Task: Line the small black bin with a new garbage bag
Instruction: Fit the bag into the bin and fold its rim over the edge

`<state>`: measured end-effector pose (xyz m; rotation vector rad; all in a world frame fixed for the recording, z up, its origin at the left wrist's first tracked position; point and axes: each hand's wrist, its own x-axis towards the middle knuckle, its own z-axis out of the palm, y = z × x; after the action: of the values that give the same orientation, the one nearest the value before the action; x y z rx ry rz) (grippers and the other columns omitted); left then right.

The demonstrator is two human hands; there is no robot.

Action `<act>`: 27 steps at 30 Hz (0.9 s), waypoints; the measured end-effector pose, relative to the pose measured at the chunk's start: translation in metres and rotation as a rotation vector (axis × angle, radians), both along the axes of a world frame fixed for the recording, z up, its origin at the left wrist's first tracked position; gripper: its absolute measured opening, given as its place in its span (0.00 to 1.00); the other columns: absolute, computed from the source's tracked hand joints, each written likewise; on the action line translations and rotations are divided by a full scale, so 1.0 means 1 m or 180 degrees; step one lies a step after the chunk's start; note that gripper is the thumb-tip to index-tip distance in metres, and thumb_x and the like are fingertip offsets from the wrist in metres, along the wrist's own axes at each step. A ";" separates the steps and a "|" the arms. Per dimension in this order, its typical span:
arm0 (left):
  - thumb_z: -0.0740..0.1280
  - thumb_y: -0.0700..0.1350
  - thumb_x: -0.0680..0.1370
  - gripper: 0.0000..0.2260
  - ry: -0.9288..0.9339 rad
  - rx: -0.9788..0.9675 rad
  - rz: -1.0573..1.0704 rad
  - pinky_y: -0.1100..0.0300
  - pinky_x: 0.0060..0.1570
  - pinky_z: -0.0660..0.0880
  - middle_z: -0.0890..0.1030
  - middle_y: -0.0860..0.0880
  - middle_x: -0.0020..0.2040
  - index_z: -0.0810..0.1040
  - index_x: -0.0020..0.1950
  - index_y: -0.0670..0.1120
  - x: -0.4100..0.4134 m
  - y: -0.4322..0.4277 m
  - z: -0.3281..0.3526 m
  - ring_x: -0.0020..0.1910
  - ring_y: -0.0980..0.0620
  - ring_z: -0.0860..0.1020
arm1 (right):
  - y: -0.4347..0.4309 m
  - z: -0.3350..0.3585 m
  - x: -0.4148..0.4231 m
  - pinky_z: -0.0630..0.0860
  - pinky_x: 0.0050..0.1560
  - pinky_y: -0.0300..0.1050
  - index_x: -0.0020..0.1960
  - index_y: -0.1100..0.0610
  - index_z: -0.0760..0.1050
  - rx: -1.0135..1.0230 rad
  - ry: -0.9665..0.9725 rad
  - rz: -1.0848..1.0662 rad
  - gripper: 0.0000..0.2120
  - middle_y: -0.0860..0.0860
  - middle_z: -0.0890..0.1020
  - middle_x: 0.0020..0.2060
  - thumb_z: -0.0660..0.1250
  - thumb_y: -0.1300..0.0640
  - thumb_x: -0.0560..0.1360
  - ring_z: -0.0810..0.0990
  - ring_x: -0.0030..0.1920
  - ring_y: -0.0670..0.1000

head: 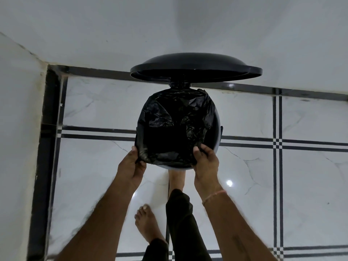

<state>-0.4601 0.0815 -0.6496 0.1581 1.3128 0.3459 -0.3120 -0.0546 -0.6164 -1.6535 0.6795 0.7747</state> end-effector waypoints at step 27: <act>0.61 0.30 0.80 0.10 0.0341 -0.0173 -0.0247 0.56 0.50 0.82 0.86 0.44 0.48 0.81 0.52 0.37 0.014 -0.012 0.012 0.51 0.48 0.82 | -0.038 0.009 -0.003 0.81 0.54 0.41 0.63 0.62 0.79 0.0409 0.0574 -0.1522 0.17 0.55 0.84 0.56 0.65 0.49 0.84 0.82 0.49 0.49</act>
<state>-0.4459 0.0696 -0.6371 0.1832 1.4166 0.2382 -0.3154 -0.0921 -0.6069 -1.2427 1.0807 0.6063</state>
